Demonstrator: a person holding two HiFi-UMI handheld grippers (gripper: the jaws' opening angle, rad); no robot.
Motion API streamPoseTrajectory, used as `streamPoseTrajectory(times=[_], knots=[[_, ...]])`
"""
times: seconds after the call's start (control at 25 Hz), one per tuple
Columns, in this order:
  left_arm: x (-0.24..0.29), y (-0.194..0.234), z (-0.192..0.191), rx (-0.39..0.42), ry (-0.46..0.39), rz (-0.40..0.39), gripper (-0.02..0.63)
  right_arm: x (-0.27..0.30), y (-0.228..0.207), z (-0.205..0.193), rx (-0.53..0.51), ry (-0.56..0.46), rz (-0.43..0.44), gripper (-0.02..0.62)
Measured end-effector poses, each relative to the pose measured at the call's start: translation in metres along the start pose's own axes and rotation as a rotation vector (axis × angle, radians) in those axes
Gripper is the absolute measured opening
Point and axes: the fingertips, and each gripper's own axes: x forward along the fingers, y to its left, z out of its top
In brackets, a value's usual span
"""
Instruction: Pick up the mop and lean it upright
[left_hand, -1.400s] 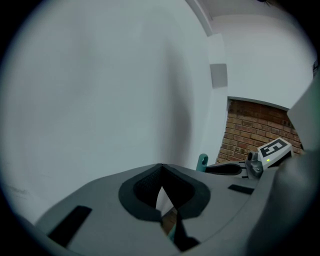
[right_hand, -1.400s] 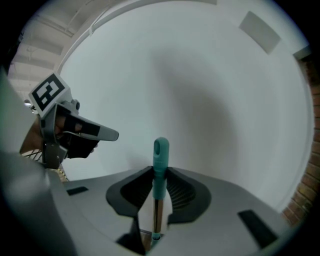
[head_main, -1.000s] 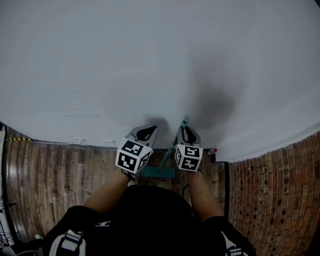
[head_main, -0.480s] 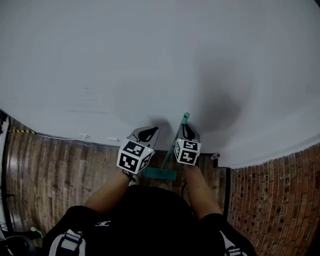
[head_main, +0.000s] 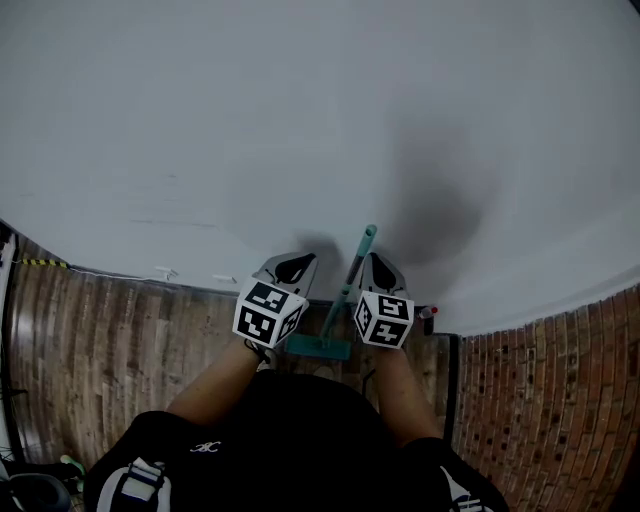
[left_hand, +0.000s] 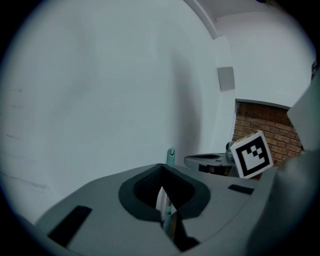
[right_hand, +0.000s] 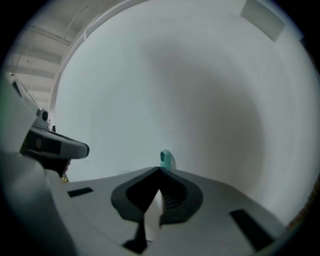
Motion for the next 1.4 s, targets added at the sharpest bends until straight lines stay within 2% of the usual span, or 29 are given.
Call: streamPoseTrajectory(times=[0.32,0.64,1.4], knots=[[0.012,-0.018,0.007,0.024,-0.012,-0.052,-0.008,-0.047,-0.002,0.049,-0.014,-0.119,-0.021,0.014],[0.019,-0.031,0.019,0.048,-0.037,-0.081,-0.008,-0.075,-0.011,0.030,0.049,-0.108,-0.050,0.014],[0.018,-0.036,0.020,0.050,-0.034,-0.098,-0.008,-0.076,-0.005,0.027,0.056,-0.090,-0.043,0.014]])
